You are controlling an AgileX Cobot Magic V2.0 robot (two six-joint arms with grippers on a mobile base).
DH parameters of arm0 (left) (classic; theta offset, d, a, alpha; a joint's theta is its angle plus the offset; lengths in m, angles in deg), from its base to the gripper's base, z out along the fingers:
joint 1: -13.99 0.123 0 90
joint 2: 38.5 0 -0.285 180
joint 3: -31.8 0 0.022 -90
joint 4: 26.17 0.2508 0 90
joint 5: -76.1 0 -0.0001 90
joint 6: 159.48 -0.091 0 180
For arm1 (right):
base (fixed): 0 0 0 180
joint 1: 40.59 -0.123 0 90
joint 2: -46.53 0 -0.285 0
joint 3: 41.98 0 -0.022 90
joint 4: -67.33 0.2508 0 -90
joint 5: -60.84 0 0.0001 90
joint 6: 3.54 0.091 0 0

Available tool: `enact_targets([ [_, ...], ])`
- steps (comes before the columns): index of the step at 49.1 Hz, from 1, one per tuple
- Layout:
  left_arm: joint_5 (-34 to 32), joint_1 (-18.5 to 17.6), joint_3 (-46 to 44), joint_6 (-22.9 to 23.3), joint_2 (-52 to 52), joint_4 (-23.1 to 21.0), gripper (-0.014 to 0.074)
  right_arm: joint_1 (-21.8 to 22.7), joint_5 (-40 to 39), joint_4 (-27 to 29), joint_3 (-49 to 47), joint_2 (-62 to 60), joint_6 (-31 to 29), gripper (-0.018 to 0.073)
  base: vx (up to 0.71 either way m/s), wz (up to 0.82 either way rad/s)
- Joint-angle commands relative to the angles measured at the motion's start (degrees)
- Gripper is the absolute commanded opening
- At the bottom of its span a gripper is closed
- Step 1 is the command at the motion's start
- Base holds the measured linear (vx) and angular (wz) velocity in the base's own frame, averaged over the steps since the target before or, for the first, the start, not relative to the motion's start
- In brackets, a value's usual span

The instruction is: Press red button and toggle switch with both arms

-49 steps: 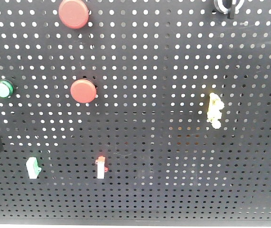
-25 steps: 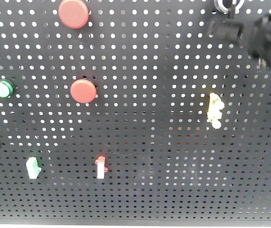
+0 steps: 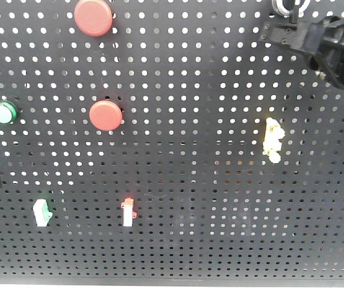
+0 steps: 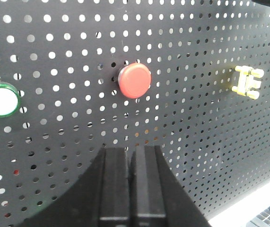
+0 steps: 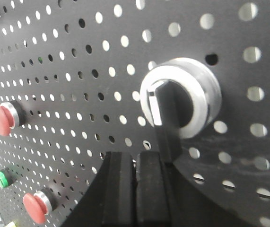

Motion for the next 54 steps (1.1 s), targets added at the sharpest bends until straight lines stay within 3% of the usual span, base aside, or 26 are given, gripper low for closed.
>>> enact_targets([
  [1, -4.8, 0.0, -1.5, 0.4, 0.1, -0.6, 0.0002, 0.1, -3.0, 2.9, -3.0, -1.0, -0.7, -0.0003, 0.00, 0.00],
  [16, -4.2, 0.0, -1.5, 0.4, 0.1, -0.6, 0.0002, 0.1, -4.3, 3.2, -3.4, -1.0, -0.6, -0.0003, 0.00, 0.00],
  [32, -3.9, 0.0, -1.5, 0.4, 0.1, -0.6, 0.0002, 0.1, -2.1, 8.0, -3.4, -0.7, -1.1, -0.0003, 0.00, 0.00],
  [54, -2.3, 0.0, -1.5, 0.4, 0.1, -0.6, 0.0002, 0.2, -6.4, 5.2, -3.4, -0.7, -1.9, -0.0003, 0.00, 0.00],
])
